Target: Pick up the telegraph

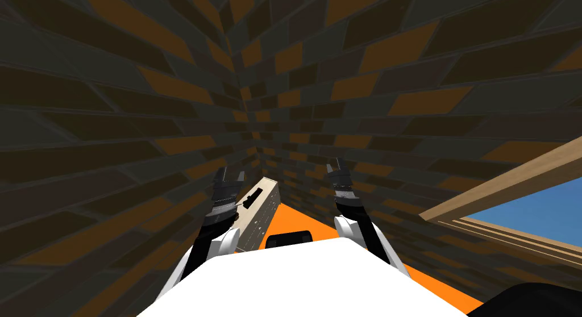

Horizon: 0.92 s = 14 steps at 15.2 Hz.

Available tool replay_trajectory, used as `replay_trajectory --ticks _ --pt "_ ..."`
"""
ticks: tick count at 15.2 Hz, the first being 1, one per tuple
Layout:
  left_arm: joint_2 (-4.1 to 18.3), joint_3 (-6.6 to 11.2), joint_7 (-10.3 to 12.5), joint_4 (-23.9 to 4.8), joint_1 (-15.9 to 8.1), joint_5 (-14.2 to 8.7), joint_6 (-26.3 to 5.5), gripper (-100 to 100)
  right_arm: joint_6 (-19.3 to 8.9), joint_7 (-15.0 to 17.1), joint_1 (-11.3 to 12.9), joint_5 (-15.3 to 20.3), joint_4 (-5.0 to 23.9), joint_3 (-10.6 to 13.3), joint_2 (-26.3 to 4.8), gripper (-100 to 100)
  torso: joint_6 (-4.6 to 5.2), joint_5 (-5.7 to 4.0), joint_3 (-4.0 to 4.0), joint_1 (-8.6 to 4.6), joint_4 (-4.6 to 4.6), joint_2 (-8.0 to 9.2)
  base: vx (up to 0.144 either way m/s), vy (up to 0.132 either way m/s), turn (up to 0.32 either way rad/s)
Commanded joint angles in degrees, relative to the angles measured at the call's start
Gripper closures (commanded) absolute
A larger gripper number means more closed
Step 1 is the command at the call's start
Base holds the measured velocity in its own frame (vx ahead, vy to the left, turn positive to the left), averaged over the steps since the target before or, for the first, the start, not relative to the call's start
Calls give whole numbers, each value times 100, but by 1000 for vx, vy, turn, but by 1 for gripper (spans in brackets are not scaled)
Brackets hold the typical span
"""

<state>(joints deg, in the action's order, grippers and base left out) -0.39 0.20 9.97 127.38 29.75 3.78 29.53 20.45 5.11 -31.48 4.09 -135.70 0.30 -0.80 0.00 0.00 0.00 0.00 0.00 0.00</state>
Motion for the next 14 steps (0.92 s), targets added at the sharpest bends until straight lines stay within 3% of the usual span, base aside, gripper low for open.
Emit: replay_trajectory --ticks 1,2,5,14 --pt "253 60 36 -60 -11 -39 -152 -100 0 0 0 0 0 0 0 0 0 0 0 0 0 0 12 -1 -40" --pt "253 60 36 -60 -11 -39 -152 -100 0 0 0 0 0 0 0 0 1 0 -1 1 0 -2 19 -1 -49" --pt "576 208 124 -206 -38 -134 -515 -100 0 0 0 0 0 0 0 0 1 1 -6 3 -2 -11 32 -1 -68" --pt "895 517 309 -515 -95 -333 -1307 -100 0 0 0 0 0 0 0 0 1 1 -11 4 -4 -18 37 4 -60"
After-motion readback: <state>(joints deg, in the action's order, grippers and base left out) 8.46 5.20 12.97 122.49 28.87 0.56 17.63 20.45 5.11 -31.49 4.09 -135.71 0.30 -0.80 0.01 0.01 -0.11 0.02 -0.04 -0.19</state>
